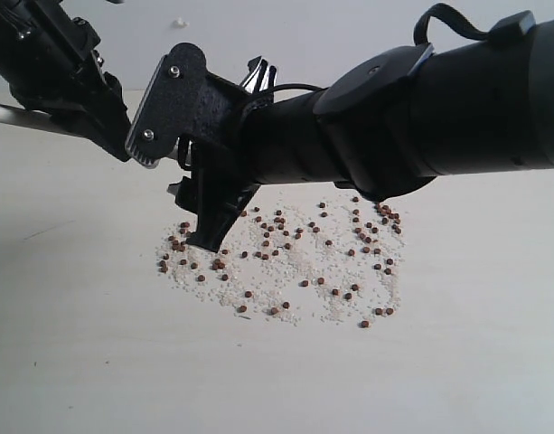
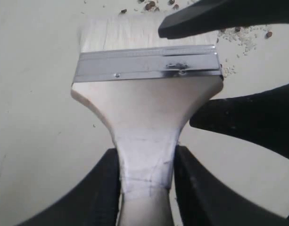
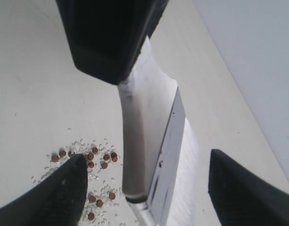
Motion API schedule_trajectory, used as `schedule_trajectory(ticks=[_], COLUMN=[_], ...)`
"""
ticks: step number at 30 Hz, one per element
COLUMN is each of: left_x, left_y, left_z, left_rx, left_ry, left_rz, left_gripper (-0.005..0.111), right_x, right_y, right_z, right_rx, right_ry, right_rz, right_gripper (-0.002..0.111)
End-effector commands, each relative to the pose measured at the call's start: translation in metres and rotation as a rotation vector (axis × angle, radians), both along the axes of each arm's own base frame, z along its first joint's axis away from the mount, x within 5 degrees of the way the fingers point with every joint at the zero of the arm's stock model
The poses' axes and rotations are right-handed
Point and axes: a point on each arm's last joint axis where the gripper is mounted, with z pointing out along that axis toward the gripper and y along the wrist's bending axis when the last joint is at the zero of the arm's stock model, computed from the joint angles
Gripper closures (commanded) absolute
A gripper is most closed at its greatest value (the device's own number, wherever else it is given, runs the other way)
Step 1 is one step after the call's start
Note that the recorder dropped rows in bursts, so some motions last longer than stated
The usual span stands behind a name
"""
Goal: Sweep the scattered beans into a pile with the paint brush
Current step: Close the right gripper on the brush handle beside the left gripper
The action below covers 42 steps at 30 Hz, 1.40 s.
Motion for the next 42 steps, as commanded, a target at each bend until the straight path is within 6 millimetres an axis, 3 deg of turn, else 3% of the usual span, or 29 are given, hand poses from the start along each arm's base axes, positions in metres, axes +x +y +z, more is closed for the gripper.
schedule_trajectory(ticks=[1, 35, 37, 39, 41, 42], left_x=[0.0009, -0.0006, -0.0004, -0.0004, -0.0006, -0.0006], left_y=[-0.0004, -0.0001, -0.0002, -0.0003, -0.0008, -0.0008], left_z=[0.0042, 0.0039, 0.0039, 0.004, 0.0042, 0.0042], left_rx=[-0.014, -0.01, -0.011, -0.013, -0.019, -0.019], left_ry=[-0.016, 0.0, -0.003, -0.002, 0.0, 0.0], left_rz=[0.011, 0.006, 0.007, 0.007, 0.008, 0.008], left_gripper=[0.107, 0.107, 0.107, 0.107, 0.107, 0.107], right_x=[0.0009, 0.0011, 0.0011, 0.0011, 0.0011, 0.0001], right_y=[0.001, 0.0009, 0.0009, 0.0009, 0.0009, 0.0017], right_z=[0.0021, 0.0021, 0.0021, 0.0021, 0.0021, 0.002], right_rx=[0.008, 0.045, 0.055, 0.06, 0.06, 0.063], right_ry=[-0.003, 0.038, 0.05, 0.054, 0.054, 0.062], right_rz=[-0.009, -0.049, -0.059, -0.063, -0.063, -0.052], right_gripper=[0.042, 0.045, 0.05, 0.062, 0.078, 0.092])
